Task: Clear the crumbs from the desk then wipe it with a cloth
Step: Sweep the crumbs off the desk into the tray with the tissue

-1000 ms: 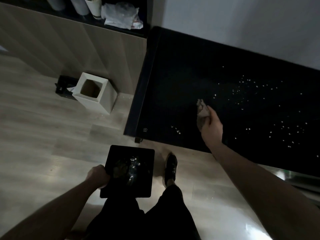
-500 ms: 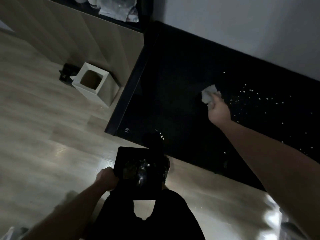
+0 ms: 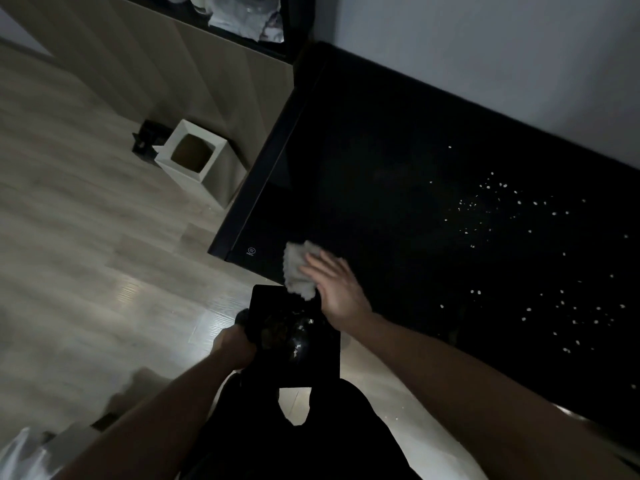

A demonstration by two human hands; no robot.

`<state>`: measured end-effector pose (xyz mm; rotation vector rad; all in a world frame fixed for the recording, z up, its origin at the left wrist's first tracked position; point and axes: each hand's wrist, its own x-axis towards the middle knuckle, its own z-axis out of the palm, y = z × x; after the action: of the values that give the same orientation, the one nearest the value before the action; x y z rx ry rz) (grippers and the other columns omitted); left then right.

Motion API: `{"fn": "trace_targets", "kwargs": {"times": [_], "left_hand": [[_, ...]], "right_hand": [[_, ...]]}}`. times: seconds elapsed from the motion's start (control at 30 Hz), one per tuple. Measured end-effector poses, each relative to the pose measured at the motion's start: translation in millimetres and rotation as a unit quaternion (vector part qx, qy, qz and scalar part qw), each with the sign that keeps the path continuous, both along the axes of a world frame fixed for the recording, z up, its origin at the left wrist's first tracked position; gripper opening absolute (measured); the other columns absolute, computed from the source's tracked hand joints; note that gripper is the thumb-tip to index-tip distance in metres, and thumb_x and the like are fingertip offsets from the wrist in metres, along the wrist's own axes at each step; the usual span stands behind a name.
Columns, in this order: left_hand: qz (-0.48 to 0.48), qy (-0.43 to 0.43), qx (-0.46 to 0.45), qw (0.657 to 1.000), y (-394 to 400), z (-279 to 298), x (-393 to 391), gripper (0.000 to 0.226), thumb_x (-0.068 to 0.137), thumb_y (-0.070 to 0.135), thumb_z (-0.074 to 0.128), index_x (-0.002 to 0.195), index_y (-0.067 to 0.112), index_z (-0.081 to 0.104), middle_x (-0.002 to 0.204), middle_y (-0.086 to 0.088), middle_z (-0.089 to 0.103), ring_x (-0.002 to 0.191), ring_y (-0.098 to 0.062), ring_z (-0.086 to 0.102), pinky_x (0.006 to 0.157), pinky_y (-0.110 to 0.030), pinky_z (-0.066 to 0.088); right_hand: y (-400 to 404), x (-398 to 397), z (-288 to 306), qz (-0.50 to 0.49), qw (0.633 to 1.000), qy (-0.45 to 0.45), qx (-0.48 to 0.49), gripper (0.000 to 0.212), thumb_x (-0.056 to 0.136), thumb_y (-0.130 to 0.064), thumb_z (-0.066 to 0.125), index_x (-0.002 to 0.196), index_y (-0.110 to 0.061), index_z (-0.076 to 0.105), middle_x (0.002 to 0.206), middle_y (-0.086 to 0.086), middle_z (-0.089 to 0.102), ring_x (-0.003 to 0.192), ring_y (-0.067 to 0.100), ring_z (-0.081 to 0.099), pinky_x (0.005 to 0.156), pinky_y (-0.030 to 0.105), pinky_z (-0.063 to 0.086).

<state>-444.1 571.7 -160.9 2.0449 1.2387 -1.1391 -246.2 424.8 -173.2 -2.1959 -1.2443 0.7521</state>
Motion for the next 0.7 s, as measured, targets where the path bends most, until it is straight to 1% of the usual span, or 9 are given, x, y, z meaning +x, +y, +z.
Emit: {"fn": "trace_targets", "kwargs": {"times": [0.07, 0.13, 0.2, 0.27, 0.4, 0.5, 0.53, 0.63, 0.7], "left_hand": [[-0.007, -0.010, 0.001, 1.000, 0, 4, 3, 0.013, 0.090, 0.021, 0.055, 0.099, 0.013, 0.052, 0.114, -0.015, 0.071, 0.109, -0.032, 0.068, 0.086, -0.034, 0.052], [-0.004, -0.013, 0.001, 1.000, 1, 6, 4, 0.026, 0.090, 0.023, 0.056, 0.111, 0.008, 0.058, 0.115, -0.015, 0.071, 0.110, -0.032, 0.067, 0.086, -0.034, 0.052], [-0.007, -0.018, -0.008, 1.000, 1, 8, 4, 0.035, 0.089, 0.025, 0.057, 0.118, 0.006, 0.058, 0.115, -0.015, 0.071, 0.111, -0.033, 0.067, 0.087, -0.035, 0.052], [-0.015, -0.019, -0.015, 1.000, 1, 11, 5, 0.024, 0.088, 0.026, 0.057, 0.107, 0.012, 0.055, 0.114, -0.015, 0.071, 0.109, -0.033, 0.067, 0.085, -0.034, 0.052], [-0.019, -0.013, -0.014, 1.000, -2, 12, 8, 0.033, 0.088, 0.024, 0.057, 0.118, 0.011, 0.058, 0.114, -0.013, 0.071, 0.110, -0.031, 0.067, 0.085, -0.034, 0.052], [-0.039, -0.005, -0.014, 0.999, -6, 10, 11, 0.014, 0.090, 0.023, 0.056, 0.098, 0.013, 0.049, 0.115, -0.015, 0.071, 0.110, -0.031, 0.067, 0.084, -0.033, 0.053], [-0.040, 0.000, -0.014, 0.999, -6, 9, 12, 0.014, 0.090, 0.022, 0.055, 0.097, 0.012, 0.049, 0.114, -0.015, 0.071, 0.110, -0.031, 0.067, 0.084, -0.033, 0.053], [-0.028, -0.006, -0.012, 1.000, -7, -1, 15, 0.025, 0.089, 0.021, 0.055, 0.108, 0.007, 0.060, 0.111, -0.014, 0.072, 0.106, -0.031, 0.068, 0.082, -0.033, 0.053], [-0.035, 0.000, -0.012, 0.999, -10, -3, 17, 0.018, 0.091, 0.020, 0.054, 0.103, 0.008, 0.059, 0.112, -0.015, 0.071, 0.107, -0.031, 0.068, 0.083, -0.033, 0.053]], "right_hand": [[-15, -18, 4, 0.006, 0.999, 0.046, 0.015, 0.053, 0.098, -0.011, 0.042, 0.147, -0.025, 0.058, 0.160, -0.006, 0.047, 0.154, 0.014, 0.032, 0.129, 0.044, 0.020], [-30, -28, 12, -0.010, 0.995, 0.097, 0.030, 0.053, 0.095, -0.004, 0.045, 0.140, -0.023, 0.064, 0.152, -0.005, 0.057, 0.145, 0.011, 0.045, 0.122, 0.042, 0.036], [-43, -29, 26, -0.061, 0.982, 0.178, 0.035, 0.051, 0.097, -0.004, 0.043, 0.139, -0.024, 0.065, 0.146, -0.008, 0.060, 0.138, 0.006, 0.053, 0.116, 0.038, 0.044], [-54, -19, 40, -0.125, 0.966, 0.220, 0.053, 0.049, 0.101, -0.004, 0.041, 0.139, -0.025, 0.064, 0.144, -0.010, 0.060, 0.136, 0.004, 0.055, 0.115, 0.036, 0.046], [-73, 33, 62, -0.249, 0.958, 0.120, 0.081, 0.050, 0.102, 0.004, 0.043, 0.141, -0.021, 0.063, 0.145, -0.007, 0.061, 0.132, 0.007, 0.059, 0.112, 0.024, 0.045], [-90, 97, 69, -0.293, 0.953, 0.025, 0.076, 0.051, 0.101, 0.006, 0.045, 0.146, -0.014, 0.058, 0.149, -0.002, 0.058, 0.123, -0.009, 0.057, 0.104, 0.012, 0.046], [-95, 120, 67, -0.304, 0.950, -0.003, 0.076, 0.051, 0.100, 0.006, 0.045, 0.146, -0.013, 0.058, 0.149, 0.000, 0.058, 0.129, -0.009, 0.053, 0.109, 0.014, 0.042], [-100, 185, 56, -0.345, 0.935, -0.061, 0.050, 0.050, 0.100, 0.002, 0.045, 0.145, -0.017, 0.060, 0.151, 0.000, 0.056, 0.141, 0.011, 0.050, 0.122, 0.033, 0.038], [-92, 222, 52, -0.377, 0.923, -0.074, 0.010, 0.048, 0.103, -0.004, 0.044, 0.146, -0.020, 0.058, 0.156, -0.001, 0.052, 0.146, 0.016, 0.046, 0.125, 0.034, 0.033]]}}
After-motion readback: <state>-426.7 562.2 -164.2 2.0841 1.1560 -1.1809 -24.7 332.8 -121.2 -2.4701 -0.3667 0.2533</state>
